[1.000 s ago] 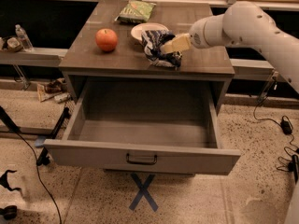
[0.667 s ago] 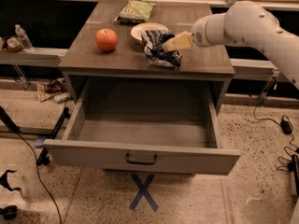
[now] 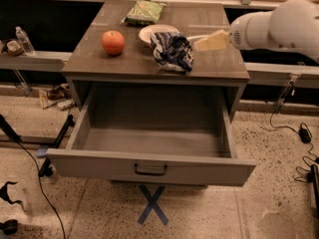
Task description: Pick blue chip bag from top drawer and place on counter
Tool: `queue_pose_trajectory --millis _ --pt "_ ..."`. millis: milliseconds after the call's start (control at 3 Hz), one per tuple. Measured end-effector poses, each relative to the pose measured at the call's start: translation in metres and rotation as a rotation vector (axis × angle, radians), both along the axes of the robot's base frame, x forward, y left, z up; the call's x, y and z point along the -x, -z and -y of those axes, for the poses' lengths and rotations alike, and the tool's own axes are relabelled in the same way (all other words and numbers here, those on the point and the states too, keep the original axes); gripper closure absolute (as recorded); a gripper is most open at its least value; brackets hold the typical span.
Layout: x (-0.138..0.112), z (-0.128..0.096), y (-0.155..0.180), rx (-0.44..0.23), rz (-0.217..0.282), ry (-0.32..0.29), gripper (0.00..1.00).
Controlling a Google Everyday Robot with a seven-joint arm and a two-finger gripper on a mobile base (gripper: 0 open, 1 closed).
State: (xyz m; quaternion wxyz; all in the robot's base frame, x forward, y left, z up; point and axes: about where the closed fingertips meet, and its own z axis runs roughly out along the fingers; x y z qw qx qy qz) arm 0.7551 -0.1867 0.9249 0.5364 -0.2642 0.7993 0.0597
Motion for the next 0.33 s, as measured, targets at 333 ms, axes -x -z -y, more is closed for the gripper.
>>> queue_pose_trajectory --millis 333 --pt "0.0278 0.0427 -0.0162 -0.016 0.032 0.044 0.0"
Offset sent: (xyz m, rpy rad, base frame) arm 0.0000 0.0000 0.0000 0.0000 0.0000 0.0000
